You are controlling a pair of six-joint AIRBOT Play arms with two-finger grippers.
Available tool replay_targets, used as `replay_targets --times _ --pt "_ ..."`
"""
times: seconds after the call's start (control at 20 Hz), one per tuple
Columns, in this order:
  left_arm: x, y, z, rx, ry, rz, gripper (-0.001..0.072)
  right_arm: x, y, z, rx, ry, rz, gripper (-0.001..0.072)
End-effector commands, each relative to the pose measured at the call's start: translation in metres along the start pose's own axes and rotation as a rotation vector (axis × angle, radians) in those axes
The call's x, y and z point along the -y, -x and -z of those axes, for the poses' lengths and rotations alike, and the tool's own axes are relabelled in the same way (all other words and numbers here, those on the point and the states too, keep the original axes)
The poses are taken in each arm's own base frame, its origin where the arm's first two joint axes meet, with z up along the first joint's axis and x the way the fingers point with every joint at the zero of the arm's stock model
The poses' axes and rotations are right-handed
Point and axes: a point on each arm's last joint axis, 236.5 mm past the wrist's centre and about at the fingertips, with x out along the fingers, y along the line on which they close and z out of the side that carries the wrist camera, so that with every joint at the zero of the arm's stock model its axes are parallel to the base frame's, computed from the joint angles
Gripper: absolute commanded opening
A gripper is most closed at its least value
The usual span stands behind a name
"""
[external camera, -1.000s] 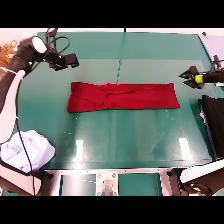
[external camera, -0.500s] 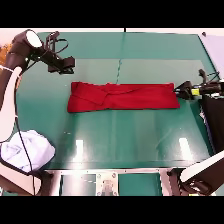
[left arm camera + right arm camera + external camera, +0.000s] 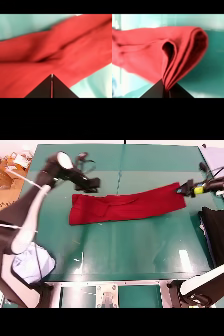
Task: Fold the shirts.
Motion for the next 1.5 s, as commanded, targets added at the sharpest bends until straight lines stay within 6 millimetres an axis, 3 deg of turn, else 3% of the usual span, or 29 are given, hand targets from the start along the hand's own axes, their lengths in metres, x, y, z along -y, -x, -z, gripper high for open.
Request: replay_targets --times 0.0,0.15,0.3,0.5,0.6,0.7,0.8,0.95,1.1,1.25,1.35,1.45 --pt "0.085 -0.082 0.02 0.018 -0.035 0.157 0.0025 -0.094 0.045 0.019 -0.029 0.071 -0.017 0.0017" --pt "0.147 -0.135 0.038 0.073 -0.004 0.282 0.0026 -0.159 0.065 0.037 -0.009 0.147 0.006 0.0017" --pt "0.176 -0.157 0.038 0.148 0.064 0.34 0.0025 -0.195 0.068 0.049 -0.001 0.181 0.009 0.0017" --pt "0.176 -0.184 0.063 0.07 0.137 0.364 0.0026 -0.207 0.063 0.055 -0.016 0.213 0.007 0.0017" --pt "0.172 -0.179 0.073 0.004 0.128 0.367 0.0026 -0.204 0.059 0.052 -0.009 0.203 0.009 0.0017" --pt "0.165 -0.152 0.069 -0.044 0.078 0.385 0.0025 -0.2 0.054 0.052 -0.01 0.183 0.003 0.0016" --pt "0.147 -0.109 0.059 -0.092 0.008 0.395 0.0025 -0.198 0.043 0.058 -0.04 0.169 -0.009 0.0017" --pt "0.086 -0.021 0.03 -0.096 -0.073 0.287 0.0025 -0.213 0.013 0.062 -0.069 0.179 -0.039 0.0017" --pt "0.02 0.076 0.007 -0.05 -0.112 0.13 0.0026 -0.249 -0.037 0.062 -0.058 0.176 -0.074 0.0017" --pt "-0.024 0.157 -0.007 0.046 -0.071 0.052 0.0026 -0.284 -0.114 0.066 -0.036 0.155 -0.114 0.0017" --pt "-0.045 0.194 -0.011 0.104 -0.04 0.014 0.0026 -0.3 -0.189 0.077 -0.029 0.136 -0.127 0.0017" --pt "-0.06 0.219 -0.013 0.151 -0.022 -0.009 0.0026 -0.307 -0.275 0.092 0.007 0.114 -0.119 0.0021"
